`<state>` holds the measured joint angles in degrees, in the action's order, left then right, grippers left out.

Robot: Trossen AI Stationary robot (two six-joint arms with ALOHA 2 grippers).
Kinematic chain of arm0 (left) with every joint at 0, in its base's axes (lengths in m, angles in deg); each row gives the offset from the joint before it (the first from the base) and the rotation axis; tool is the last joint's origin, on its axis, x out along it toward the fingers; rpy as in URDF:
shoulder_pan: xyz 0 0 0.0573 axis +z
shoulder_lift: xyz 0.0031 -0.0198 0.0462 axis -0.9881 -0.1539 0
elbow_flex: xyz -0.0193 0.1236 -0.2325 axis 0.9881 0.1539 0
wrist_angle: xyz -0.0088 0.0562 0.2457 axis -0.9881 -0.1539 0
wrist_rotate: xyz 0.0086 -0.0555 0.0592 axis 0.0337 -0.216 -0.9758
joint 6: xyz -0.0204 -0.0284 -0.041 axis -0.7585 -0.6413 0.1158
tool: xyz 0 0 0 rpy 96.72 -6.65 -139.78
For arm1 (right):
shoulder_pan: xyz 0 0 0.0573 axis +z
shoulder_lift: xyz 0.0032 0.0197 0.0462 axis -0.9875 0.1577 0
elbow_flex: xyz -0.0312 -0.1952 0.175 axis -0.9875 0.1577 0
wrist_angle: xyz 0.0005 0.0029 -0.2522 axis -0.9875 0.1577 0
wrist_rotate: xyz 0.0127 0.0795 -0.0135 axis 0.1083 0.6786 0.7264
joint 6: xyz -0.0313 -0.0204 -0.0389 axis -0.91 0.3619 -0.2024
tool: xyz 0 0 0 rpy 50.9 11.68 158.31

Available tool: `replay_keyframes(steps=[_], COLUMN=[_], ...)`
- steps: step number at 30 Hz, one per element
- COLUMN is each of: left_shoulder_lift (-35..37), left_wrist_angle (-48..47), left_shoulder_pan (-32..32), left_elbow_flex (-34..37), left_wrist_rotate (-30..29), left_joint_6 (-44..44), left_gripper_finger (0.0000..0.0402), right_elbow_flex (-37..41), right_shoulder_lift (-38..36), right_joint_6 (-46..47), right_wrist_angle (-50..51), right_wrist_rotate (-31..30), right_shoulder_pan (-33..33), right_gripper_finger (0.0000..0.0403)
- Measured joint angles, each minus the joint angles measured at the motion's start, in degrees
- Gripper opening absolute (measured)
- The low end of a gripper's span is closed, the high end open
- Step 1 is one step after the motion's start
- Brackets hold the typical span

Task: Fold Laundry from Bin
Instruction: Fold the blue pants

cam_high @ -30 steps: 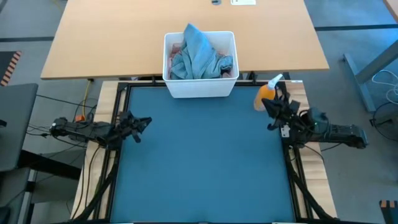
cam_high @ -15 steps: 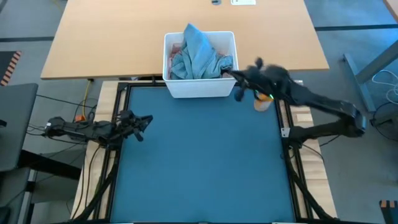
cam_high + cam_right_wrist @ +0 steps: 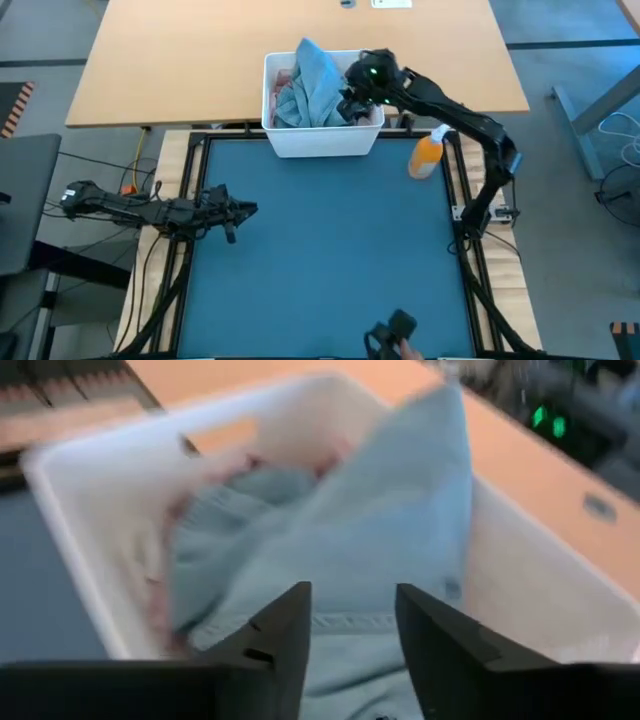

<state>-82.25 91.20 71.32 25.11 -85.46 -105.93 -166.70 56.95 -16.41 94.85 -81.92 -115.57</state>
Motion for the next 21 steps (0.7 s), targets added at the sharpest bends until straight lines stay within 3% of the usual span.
replay_keyframes(steps=[9,14,21], left_shoulder_lift=[-11.1,-15.0,-17.1], left_wrist_angle=[21.2,16.6,3.6], left_shoulder_pan=[0.2,2.0,2.6], left_elbow_flex=[-0.6,-6.3,-13.4], left_wrist_rotate=[4.2,3.0,3.1], left_joint_6=[14.6,19.6,21.7], left_gripper_finger=[0.0177,0.0219,0.0223], right_elbow_flex=[-7.2,-13.9,-23.8], right_shoulder_lift=[11.1,17.9,26.7], right_joint_6=[-3.2,-3.5,-2.6], right_wrist_angle=[1.1,0.9,4.4], right_wrist_rotate=[0.1,0.1,-0.3], right_shoulder_pan=[-0.7,-1.4,-3.3], right_gripper_finger=[0.0245,0.0247,0.0236])
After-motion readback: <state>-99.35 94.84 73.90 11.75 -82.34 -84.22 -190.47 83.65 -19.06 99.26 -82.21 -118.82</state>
